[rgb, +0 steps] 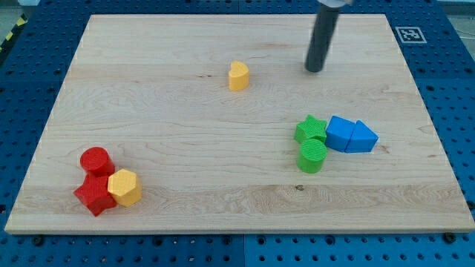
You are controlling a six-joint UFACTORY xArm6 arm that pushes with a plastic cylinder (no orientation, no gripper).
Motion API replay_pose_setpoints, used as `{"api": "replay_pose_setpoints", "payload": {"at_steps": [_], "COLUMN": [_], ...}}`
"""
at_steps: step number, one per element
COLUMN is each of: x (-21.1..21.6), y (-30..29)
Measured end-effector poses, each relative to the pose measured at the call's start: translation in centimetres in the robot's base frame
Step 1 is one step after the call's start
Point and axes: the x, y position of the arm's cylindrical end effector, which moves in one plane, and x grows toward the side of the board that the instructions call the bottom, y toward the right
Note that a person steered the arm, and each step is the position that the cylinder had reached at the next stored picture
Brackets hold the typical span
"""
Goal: Move the yellow heart parallel to the right of the red circle
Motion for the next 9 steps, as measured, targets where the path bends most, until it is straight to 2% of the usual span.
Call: {"api": "replay_pose_setpoints", "payload": {"at_steps": [1, 2, 3, 5, 6, 9], "x": [0.4, 3.5, 7.3, 7.6, 10.8, 11.6], "y": [-7.7, -14.5, -18.6, -18.6, -18.9, -18.5]}}
